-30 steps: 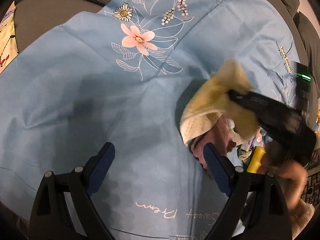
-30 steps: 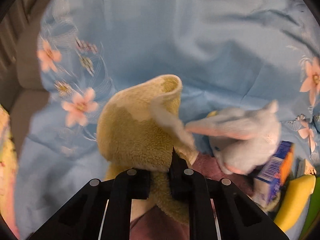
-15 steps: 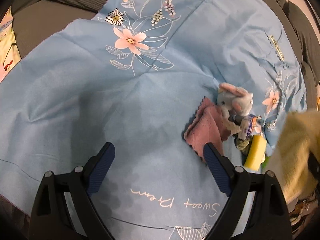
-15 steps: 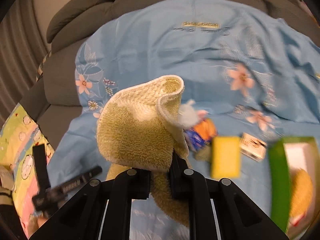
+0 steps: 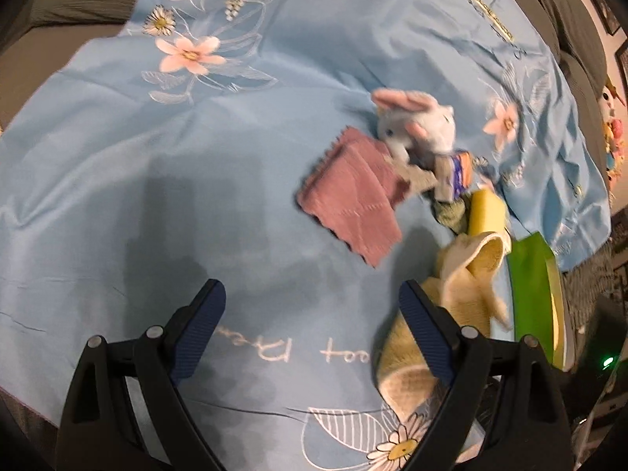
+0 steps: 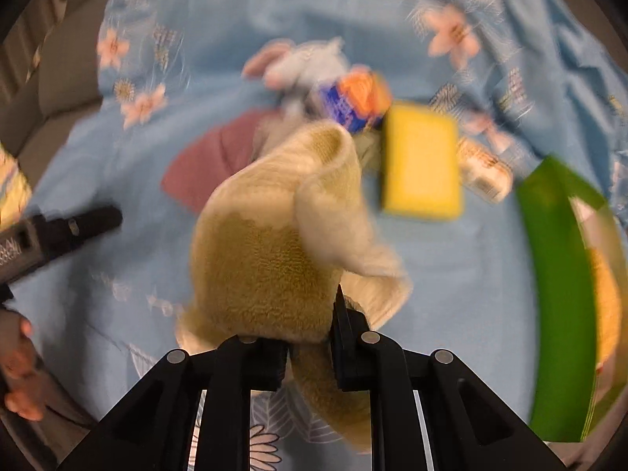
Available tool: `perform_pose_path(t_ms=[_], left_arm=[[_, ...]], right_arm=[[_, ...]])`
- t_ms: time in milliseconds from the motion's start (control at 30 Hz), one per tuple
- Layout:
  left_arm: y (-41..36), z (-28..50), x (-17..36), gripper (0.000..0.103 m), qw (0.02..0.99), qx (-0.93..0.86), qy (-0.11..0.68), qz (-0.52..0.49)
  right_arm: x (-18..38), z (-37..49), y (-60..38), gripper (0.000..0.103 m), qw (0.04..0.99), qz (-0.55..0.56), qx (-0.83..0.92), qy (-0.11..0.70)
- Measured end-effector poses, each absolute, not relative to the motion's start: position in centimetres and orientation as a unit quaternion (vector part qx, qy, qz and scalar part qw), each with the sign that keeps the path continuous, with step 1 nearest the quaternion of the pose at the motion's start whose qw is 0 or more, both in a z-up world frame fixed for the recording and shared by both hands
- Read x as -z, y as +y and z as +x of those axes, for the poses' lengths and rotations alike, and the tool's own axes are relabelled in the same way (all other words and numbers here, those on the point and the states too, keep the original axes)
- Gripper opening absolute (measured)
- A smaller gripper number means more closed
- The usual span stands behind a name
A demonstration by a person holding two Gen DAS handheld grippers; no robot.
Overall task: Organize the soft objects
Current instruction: 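Grasp the cream towel with the right gripper and lift it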
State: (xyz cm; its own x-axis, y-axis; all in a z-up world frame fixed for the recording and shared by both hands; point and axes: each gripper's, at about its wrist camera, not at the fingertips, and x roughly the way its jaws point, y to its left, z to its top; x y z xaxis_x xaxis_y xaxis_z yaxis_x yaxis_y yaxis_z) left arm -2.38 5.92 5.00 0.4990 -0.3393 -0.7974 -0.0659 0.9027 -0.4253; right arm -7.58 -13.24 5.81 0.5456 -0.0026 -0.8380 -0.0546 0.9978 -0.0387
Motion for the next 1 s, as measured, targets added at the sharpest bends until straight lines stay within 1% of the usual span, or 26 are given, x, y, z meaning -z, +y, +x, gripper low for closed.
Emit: perform_pose_path(t_ms=[33, 67, 100, 133, 167, 200, 333, 433, 500, 600, 800, 833, 900, 933, 967, 1000], left_arm=[[5.8, -2.4, -4.8, 0.089, 0.837, 0.090, 0.496, -0.211], [5.7, -2.4, -4.6, 0.089, 0.835, 0.098, 0.497, -0.215], [5.6, -2.4, -4.6, 0.089, 0.832, 0.106, 0.498, -0.220], [5.5, -2.5, -4.5, 0.089, 0.829, 0.114, 0.499, -0.224], [5.2, -2.5, -4.6, 0.089, 0.828, 0.121, 0.498, -0.227], [5.1, -2.6, -4.6, 0.089, 0.827, 0.126, 0.497, -0.230], [3.8, -2.8, -4.9, 0.092, 0.825, 0.157, 0.491, -0.231], [2.3, -3.1, -5.0, 0.102, 0.819, 0.191, 0.491, -0.227], [1.2, -3.4, -4.8, 0.102, 0.819, 0.207, 0.489, -0.219], [-0.5, -3.4, -4.2, 0.102, 0.816, 0.222, 0.496, -0.198], [-3.7, -2.9, -2.3, 0.100, 0.804, 0.242, 0.517, -0.170], [-4.1, -2.9, -2.3, 0.096, 0.808, 0.241, 0.512, -0.165], [-4.7, -2.9, -2.4, 0.085, 0.813, 0.245, 0.506, -0.152], [-5.1, -2.8, -2.3, 0.075, 0.812, 0.251, 0.505, -0.148], [-5.4, -2.7, -2.3, 0.066, 0.814, 0.252, 0.503, -0.145], [-5.6, -2.7, -2.2, 0.061, 0.817, 0.251, 0.499, -0.142]], right_arm=[[-4.8, -7.5, -13.1, 0.029, 0.871, -0.032, -0.027, 0.490], [-4.3, -7.7, -12.9, 0.043, 0.865, -0.037, -0.039, 0.499], [-4.2, -8.1, -12.6, 0.061, 0.863, -0.040, -0.050, 0.502], [-4.4, -8.4, -12.6, 0.069, 0.863, -0.039, -0.063, 0.500], [-5.1, -8.8, -12.8, 0.079, 0.867, -0.028, -0.080, 0.492], [-5.5, -9.0, -13.1, 0.081, 0.870, -0.017, -0.089, 0.485], [-8.1, -9.5, -15.2, 0.081, 0.880, 0.031, -0.107, 0.462], [-9.3, -9.6, -17.5, 0.082, 0.888, 0.064, -0.098, 0.445], [-9.8, -9.2, -18.7, 0.084, 0.888, 0.097, -0.099, 0.438], [-9.3, -7.8, -20.6, 0.085, 0.880, 0.154, -0.098, 0.438], [-5.8, -4.6, -20.3, 0.085, 0.849, 0.189, -0.096, 0.485], [-5.3, -4.2, -20.1, 0.085, 0.844, 0.189, -0.097, 0.493], [-4.3, -3.6, -20.0, 0.085, 0.835, 0.197, -0.100, 0.504], [-3.8, -3.3, -20.0, 0.085, 0.830, 0.204, -0.102, 0.510], [-3.3, -3.1, -20.1, 0.080, 0.826, 0.213, -0.102, 0.512], [-3.0, -3.0, -20.2, 0.074, 0.823, 0.219, -0.101, 0.514]])
